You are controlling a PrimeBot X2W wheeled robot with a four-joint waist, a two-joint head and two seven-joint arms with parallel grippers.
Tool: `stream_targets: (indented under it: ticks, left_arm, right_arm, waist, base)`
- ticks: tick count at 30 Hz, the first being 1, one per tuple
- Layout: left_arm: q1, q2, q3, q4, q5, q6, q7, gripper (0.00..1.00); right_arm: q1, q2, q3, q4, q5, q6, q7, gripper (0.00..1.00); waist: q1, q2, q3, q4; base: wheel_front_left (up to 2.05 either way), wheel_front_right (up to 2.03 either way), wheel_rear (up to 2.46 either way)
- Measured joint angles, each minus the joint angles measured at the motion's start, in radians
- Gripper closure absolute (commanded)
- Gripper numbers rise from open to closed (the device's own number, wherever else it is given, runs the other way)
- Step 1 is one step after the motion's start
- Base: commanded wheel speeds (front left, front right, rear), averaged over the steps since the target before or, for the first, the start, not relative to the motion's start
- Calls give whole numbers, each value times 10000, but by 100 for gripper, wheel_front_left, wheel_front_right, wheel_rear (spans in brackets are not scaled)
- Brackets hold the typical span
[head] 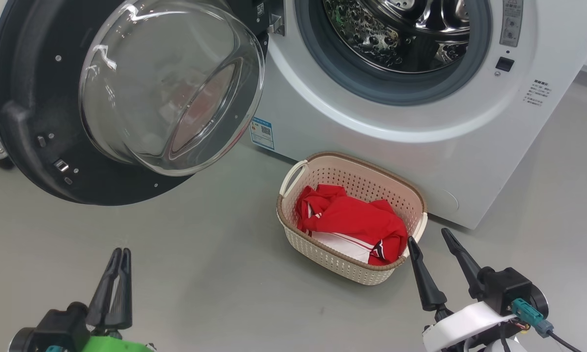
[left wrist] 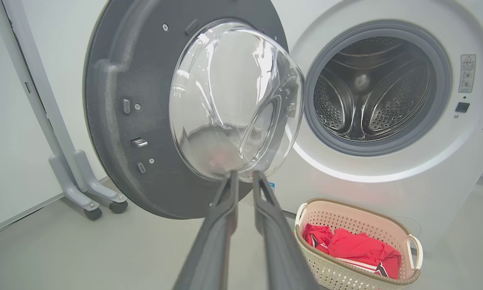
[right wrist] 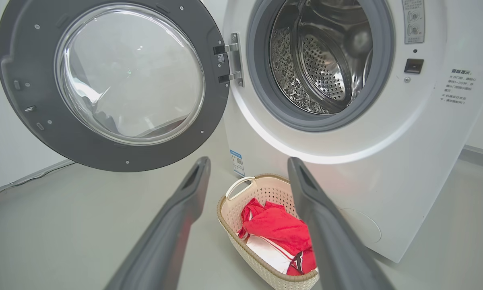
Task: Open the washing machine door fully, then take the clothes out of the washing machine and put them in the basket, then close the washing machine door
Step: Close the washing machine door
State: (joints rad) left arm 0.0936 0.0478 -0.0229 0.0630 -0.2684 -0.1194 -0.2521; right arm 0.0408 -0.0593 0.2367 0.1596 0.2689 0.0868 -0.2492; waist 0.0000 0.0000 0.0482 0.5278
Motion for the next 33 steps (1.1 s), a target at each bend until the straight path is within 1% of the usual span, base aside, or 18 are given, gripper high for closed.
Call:
stream_targets:
  ticks: [6,10,14,18,20,21,24,27,33]
  left_arm:
    - [0,-6,82,-77,4,0,0,100]
    - [-38,-15,341,-541,-355,0,0,100]
    - [-377,-50,1001,-1285,-1126,-2,-2,100]
    - [-650,-31,1641,-1871,-1448,-2,-46,100]
    - [-813,117,2042,-2207,-1595,-4,-46,100]
    - [-813,117,2042,-2207,-1595,-4,-46,100]
    - [-1242,658,2775,-2495,-1985,-4,-48,100]
    - [-1527,1160,3400,-2460,-2456,-6,-52,100]
    - [-2461,1737,4399,-1824,-4270,-8,575,100]
  right_arm:
    - [0,2,2,0,-2,0,0,0]
    - [-3,-23,2,-19,-54,0,0,0]
    - [-27,-102,38,-75,-190,0,4,0]
    - [-152,-184,125,-184,-301,-2,79,0]
    - [-201,-242,173,-228,-347,-2,163,0]
    - [-201,-242,173,-228,-347,-2,163,0]
    - [-213,-341,215,-255,-433,-2,255,0]
    - [-252,-412,244,-295,-497,0,343,0]
    - [-529,-570,270,-393,-604,0,462,0]
  waist:
    - [0,0,46,9]
    - [0,0,163,20]
    - [0,0,374,49]
    - [0,0,597,34]
    - [0,0,730,3]
    - [0,0,730,3]
    - [0,0,939,-69]
    - [0,0,1144,-167]
    - [0,0,1460,-439]
  base:
    - [0,0,0]
    - [0,0,0]
    - [0,0,0]
    - [0,0,0]
    - [0,0,0]
    - [0,0,0]
    - [0,0,0]
    - [0,0,0]
    - [0,0,0]
